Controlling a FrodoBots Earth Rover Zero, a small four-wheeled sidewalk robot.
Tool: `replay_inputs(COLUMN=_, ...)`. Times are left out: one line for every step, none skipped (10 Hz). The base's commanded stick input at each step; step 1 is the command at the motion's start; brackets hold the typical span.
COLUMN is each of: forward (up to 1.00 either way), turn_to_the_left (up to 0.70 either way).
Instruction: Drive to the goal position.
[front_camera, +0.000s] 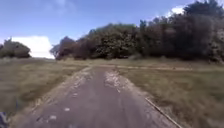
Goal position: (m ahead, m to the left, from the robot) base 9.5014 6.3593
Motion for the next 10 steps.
replay_inputs(forward=0.70, turn_to_the_left=0.00)
replay_inputs(forward=0.70, turn_to_the_left=0.34)
replay_inputs(forward=0.70, turn_to_the_left=0.35)
replay_inputs(forward=0.70, turn_to_the_left=0.00)
replay_inputs(forward=0.70, turn_to_the_left=0.00)
replay_inputs(forward=0.70, turn_to_the_left=0.00)
replay_inputs(forward=0.70, turn_to_the_left=0.00)
replay_inputs(forward=0.70, turn_to_the_left=0.00)
replay_inputs(forward=0.70, turn_to_the_left=0.00)
replay_inputs(forward=0.70, turn_to_the_left=0.00)
